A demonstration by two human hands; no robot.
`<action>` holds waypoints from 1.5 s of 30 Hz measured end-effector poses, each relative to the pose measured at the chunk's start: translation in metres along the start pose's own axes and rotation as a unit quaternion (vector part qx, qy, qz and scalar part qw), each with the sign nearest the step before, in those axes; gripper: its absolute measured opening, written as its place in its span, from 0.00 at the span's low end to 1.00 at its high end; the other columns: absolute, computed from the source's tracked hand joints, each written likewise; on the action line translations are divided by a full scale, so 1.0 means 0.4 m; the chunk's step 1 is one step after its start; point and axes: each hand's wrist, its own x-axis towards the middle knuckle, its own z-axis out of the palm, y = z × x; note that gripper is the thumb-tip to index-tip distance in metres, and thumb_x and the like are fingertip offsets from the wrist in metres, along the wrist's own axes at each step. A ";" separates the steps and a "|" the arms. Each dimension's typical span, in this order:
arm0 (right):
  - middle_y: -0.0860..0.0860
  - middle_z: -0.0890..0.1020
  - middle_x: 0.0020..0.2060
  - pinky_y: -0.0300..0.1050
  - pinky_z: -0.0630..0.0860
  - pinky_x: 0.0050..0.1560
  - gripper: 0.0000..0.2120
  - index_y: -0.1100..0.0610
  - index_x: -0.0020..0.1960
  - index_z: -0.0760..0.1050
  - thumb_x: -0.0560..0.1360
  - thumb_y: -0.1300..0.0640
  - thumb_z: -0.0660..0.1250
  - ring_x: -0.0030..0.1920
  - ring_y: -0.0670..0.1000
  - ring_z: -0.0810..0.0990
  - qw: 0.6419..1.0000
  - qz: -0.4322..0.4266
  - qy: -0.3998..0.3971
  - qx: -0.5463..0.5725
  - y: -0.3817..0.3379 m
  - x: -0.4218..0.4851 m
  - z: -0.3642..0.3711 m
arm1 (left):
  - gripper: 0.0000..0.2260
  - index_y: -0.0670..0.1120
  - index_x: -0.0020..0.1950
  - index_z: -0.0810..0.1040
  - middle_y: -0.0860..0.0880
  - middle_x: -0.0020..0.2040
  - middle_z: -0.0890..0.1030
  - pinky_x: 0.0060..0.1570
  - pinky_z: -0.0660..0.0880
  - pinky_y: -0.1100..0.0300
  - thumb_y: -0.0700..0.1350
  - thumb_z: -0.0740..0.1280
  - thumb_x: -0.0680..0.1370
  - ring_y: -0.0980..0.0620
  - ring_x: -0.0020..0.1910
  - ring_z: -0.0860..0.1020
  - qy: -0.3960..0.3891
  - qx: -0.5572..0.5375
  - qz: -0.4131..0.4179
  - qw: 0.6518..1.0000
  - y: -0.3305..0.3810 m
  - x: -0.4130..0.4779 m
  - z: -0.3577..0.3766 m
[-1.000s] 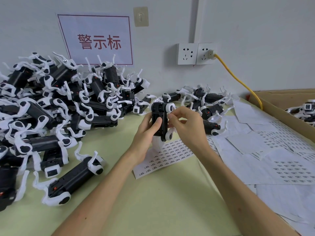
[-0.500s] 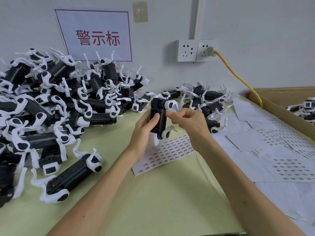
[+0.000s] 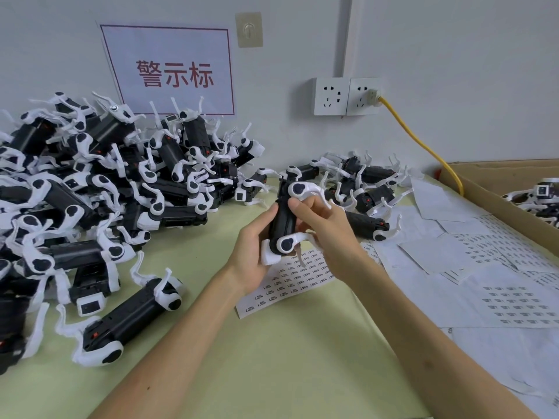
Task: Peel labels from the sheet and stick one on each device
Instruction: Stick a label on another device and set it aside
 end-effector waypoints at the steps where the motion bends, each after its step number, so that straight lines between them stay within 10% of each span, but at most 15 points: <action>1: 0.52 0.78 0.32 0.42 0.74 0.42 0.17 0.52 0.32 0.73 0.78 0.54 0.72 0.36 0.51 0.77 1.000 -0.002 -0.008 0.004 0.000 0.000 -0.001 | 0.16 0.51 0.52 0.88 0.51 0.47 0.85 0.42 0.79 0.61 0.57 0.62 0.81 0.53 0.45 0.83 -0.002 0.000 -0.001 1.000 0.000 0.000 -0.001; 17: 0.45 0.80 0.37 0.36 0.74 0.39 0.06 0.54 0.51 0.74 0.80 0.64 0.66 0.37 0.44 0.79 1.000 -0.010 -0.020 -0.007 0.020 0.013 -0.014 | 0.17 0.43 0.54 0.85 0.44 0.44 0.82 0.37 0.77 0.57 0.55 0.64 0.78 0.47 0.37 0.79 0.025 -0.018 -0.018 0.999 0.011 0.004 -0.007; 22: 0.47 0.81 0.49 0.45 0.76 0.47 0.25 0.49 0.63 0.73 0.66 0.59 0.68 0.46 0.46 0.82 0.992 -0.072 0.097 0.034 0.003 0.025 -0.041 | 0.22 0.41 0.61 0.84 0.43 0.42 0.80 0.38 0.76 0.55 0.56 0.64 0.79 0.46 0.36 0.76 0.011 -0.006 -0.036 0.999 0.013 0.012 -0.030; 26: 0.45 0.81 0.63 0.53 0.77 0.62 0.22 0.45 0.68 0.76 0.74 0.49 0.66 0.64 0.46 0.79 0.995 -0.056 -0.052 -0.066 -0.012 0.039 -0.094 | 0.21 0.41 0.58 0.84 0.42 0.43 0.81 0.37 0.75 0.54 0.57 0.68 0.77 0.45 0.36 0.77 -0.052 0.067 -0.089 0.992 0.030 0.009 -0.039; 31: 0.49 0.83 0.62 0.42 0.78 0.51 0.17 0.53 0.63 0.80 0.75 0.51 0.70 0.59 0.47 0.81 0.981 -0.015 -0.161 -0.107 -0.018 0.035 -0.132 | 0.20 0.42 0.57 0.82 0.38 0.43 0.82 0.36 0.76 0.55 0.58 0.67 0.78 0.45 0.39 0.80 -0.062 0.136 -0.129 0.980 0.045 0.012 -0.050; 41: 0.61 0.84 0.47 0.48 0.80 0.41 0.21 0.61 0.61 0.73 0.82 0.43 0.62 0.39 0.56 0.83 0.981 0.146 -0.093 -0.091 -0.035 0.030 -0.191 | 0.10 0.45 0.51 0.81 0.46 0.47 0.87 0.42 0.77 0.56 0.47 0.62 0.83 0.49 0.42 0.83 0.246 0.110 0.001 0.963 0.058 0.037 -0.101; 45: 0.60 0.77 0.52 0.48 0.82 0.37 0.12 0.62 0.52 0.71 0.82 0.52 0.62 0.31 0.53 0.79 0.963 0.059 0.065 0.255 -0.074 0.026 -0.264 | 0.06 0.46 0.48 0.81 0.48 0.44 0.85 0.37 0.75 0.65 0.44 0.65 0.81 0.50 0.42 0.80 0.271 0.308 0.024 0.912 0.029 0.043 -0.120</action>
